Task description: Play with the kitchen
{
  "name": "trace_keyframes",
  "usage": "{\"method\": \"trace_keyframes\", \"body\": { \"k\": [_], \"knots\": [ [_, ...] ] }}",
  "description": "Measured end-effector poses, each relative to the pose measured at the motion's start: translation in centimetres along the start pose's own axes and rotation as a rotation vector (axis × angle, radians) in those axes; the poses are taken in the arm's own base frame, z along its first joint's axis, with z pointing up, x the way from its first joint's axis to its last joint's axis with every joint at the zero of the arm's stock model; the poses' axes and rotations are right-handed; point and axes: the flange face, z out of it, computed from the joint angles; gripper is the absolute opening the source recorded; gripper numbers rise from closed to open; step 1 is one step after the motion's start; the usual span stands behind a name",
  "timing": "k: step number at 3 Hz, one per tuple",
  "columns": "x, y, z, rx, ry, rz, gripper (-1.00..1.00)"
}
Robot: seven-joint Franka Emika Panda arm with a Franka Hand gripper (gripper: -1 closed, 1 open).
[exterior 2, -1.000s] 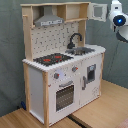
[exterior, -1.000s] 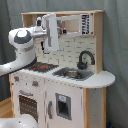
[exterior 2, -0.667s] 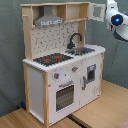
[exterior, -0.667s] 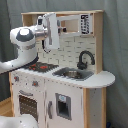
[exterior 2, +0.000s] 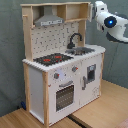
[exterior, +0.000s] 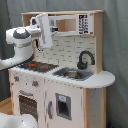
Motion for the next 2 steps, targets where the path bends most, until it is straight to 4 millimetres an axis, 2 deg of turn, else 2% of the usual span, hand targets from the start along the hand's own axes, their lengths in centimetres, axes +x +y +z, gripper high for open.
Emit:
{"method": "trace_keyframes", "body": {
  "k": [1, 2],
  "knots": [
    [2.6, -0.9, 0.0, 0.031, 0.035, -0.004, -1.00],
    [4.4, -2.5, 1.1, 0.054, 0.042, -0.013, -1.00]
  ]
}}
